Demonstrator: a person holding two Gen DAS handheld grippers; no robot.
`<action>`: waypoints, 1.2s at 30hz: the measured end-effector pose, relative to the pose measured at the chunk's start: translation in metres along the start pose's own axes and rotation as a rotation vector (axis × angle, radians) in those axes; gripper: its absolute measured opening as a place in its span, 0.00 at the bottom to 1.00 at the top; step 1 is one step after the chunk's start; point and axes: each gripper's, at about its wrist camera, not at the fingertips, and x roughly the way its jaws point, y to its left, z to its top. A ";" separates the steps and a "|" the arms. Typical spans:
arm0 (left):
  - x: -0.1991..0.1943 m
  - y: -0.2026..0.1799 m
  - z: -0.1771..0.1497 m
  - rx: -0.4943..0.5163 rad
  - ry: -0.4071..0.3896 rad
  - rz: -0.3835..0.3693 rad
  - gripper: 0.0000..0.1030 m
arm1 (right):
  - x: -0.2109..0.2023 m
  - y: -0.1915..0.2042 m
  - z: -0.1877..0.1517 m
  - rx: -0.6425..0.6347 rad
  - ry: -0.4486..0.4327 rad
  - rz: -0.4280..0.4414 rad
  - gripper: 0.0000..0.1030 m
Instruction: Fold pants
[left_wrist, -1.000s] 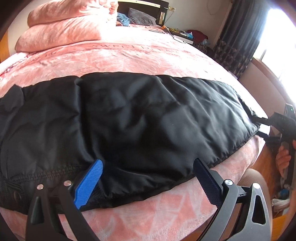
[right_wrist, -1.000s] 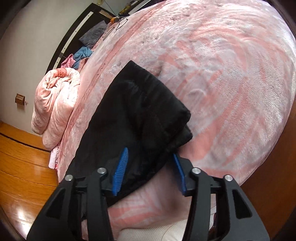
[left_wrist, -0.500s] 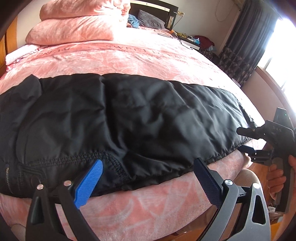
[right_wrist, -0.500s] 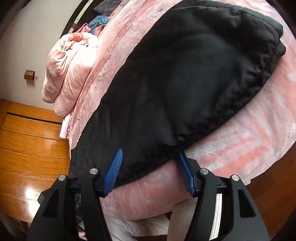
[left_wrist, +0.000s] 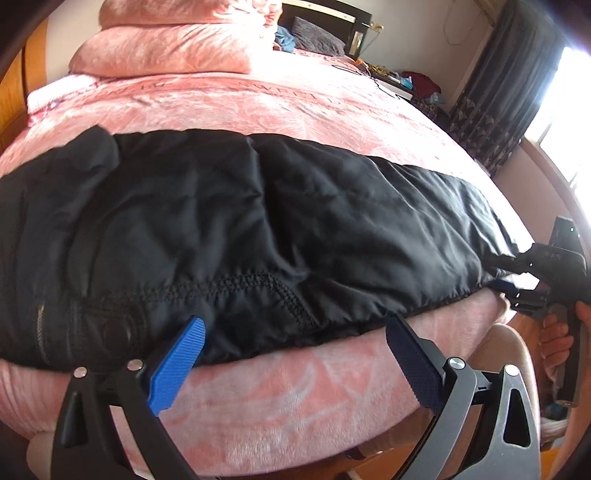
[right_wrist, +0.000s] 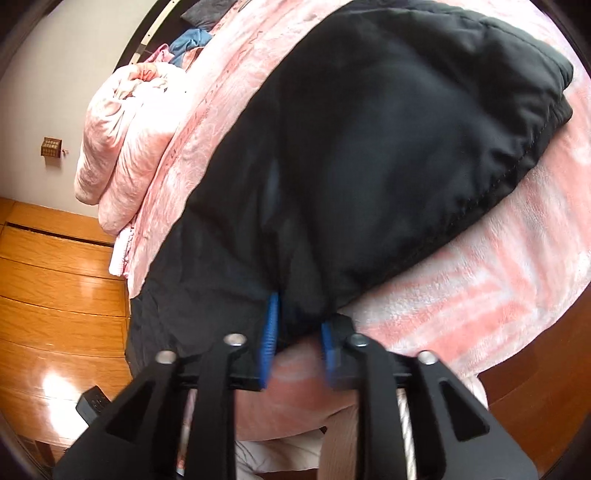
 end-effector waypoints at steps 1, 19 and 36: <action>-0.004 0.003 -0.002 -0.028 0.001 -0.003 0.96 | 0.000 0.004 -0.001 -0.005 0.003 0.017 0.59; 0.024 0.084 -0.015 -0.695 -0.060 -0.235 0.96 | 0.026 0.030 -0.017 -0.065 0.015 0.008 0.59; 0.016 0.090 -0.016 -0.631 -0.083 -0.161 0.51 | 0.025 0.039 -0.020 -0.168 0.033 -0.127 0.34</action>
